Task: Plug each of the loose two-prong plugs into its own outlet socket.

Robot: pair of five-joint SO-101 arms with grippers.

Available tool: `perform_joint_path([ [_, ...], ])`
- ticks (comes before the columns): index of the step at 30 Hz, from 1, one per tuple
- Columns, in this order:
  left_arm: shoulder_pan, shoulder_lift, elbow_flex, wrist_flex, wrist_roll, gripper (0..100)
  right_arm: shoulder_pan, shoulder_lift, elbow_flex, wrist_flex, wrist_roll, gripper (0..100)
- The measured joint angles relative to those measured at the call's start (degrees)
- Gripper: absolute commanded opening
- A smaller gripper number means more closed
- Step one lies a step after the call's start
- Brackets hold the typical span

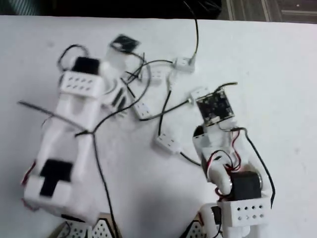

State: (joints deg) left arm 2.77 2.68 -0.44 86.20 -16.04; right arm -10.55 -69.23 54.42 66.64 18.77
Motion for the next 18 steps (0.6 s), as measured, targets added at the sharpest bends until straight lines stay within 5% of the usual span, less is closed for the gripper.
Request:
perform_joint_path([
  [10,-11.9,-33.0,46.7,-26.0,-0.6,21,-11.1,19.9,0.0,-9.3,0.2,1.7],
  [18,-13.5,-38.5,60.7,-33.2,-0.7,21,-18.1,23.6,1.5,-14.4,0.9,1.7],
])
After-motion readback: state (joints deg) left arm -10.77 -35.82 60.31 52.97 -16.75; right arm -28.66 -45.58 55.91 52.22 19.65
